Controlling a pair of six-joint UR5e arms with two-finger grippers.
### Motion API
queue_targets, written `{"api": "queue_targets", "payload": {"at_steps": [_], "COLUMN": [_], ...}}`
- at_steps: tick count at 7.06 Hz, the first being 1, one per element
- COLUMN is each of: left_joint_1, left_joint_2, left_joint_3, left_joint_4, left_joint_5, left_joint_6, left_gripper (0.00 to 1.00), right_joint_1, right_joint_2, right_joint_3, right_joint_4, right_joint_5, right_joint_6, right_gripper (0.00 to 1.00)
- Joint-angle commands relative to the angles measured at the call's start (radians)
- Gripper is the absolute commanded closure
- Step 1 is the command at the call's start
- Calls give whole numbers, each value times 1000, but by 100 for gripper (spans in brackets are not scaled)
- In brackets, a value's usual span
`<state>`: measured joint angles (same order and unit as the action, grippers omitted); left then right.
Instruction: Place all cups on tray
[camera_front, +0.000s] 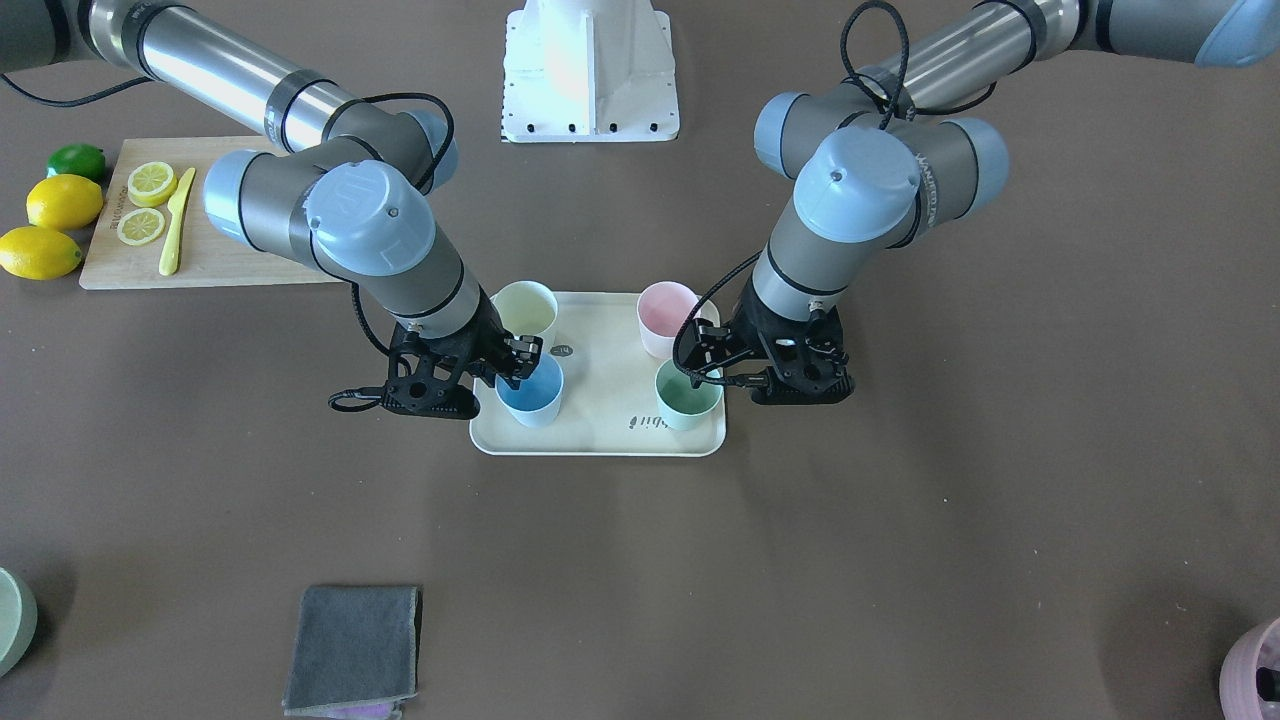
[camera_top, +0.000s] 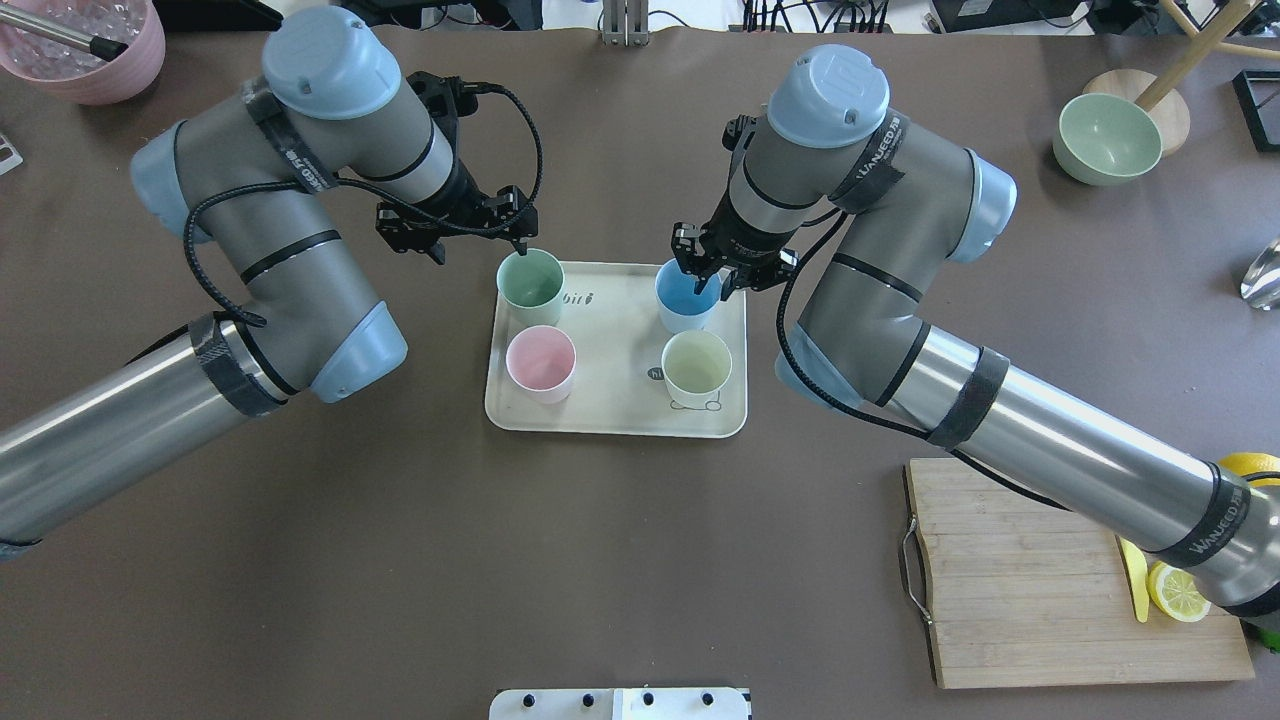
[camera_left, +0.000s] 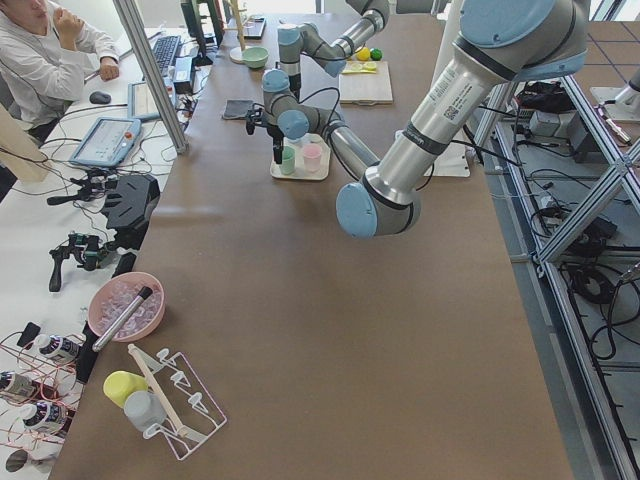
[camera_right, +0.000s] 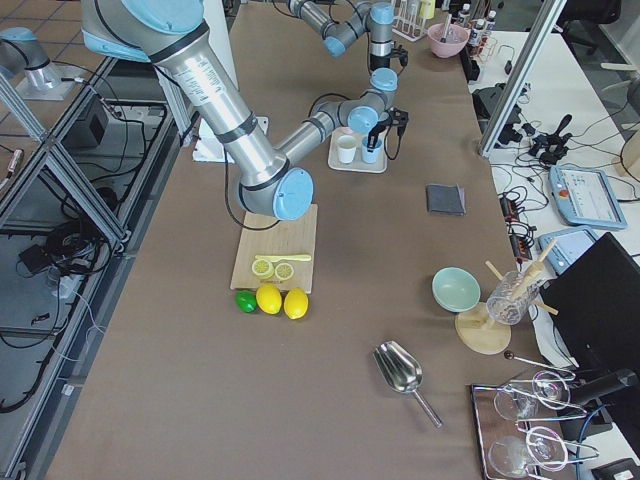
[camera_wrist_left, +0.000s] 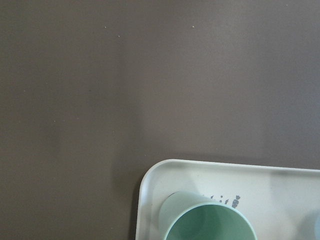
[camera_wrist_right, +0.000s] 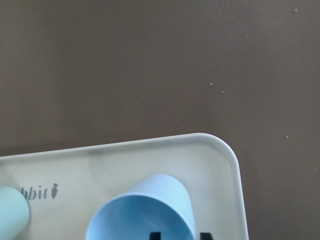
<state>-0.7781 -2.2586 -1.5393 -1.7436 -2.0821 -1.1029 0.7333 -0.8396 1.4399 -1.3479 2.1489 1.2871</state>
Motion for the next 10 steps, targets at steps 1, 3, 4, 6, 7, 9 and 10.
{"api": "queue_targets", "payload": {"at_steps": [1,3,4,6,7,9,10], "left_joint_1": [-65,-179,-240,-379,-467,-549,-552], "left_joint_2": [100,247,322,451,525,655,668], "left_joint_3": [-166,-301,-327,-346,-341,-332,-332], "left_joint_4": [173,259,257,256,250,250,247], "left_joint_5": [0,2,-1,-6,-95,-226,-228], "left_joint_6": [172,404,517,785,925,1017,1017], "left_gripper": [2,2,2,2,2,2,2], "right_joint_1": [174,354,421,574,628,719,739], "right_joint_2": [-124,-376,-451,-557,-585,-653,-682], "right_joint_3": [121,235,234,203,185,163,162], "right_joint_4": [-13,-14,-16,-86,-133,-139,-137], "right_joint_5": [210,267,260,247,220,206,207], "right_joint_6": [-94,-437,-609,-949,-1077,-1214,-1233], "right_gripper": [0,0,0,0,0,0,0]}}
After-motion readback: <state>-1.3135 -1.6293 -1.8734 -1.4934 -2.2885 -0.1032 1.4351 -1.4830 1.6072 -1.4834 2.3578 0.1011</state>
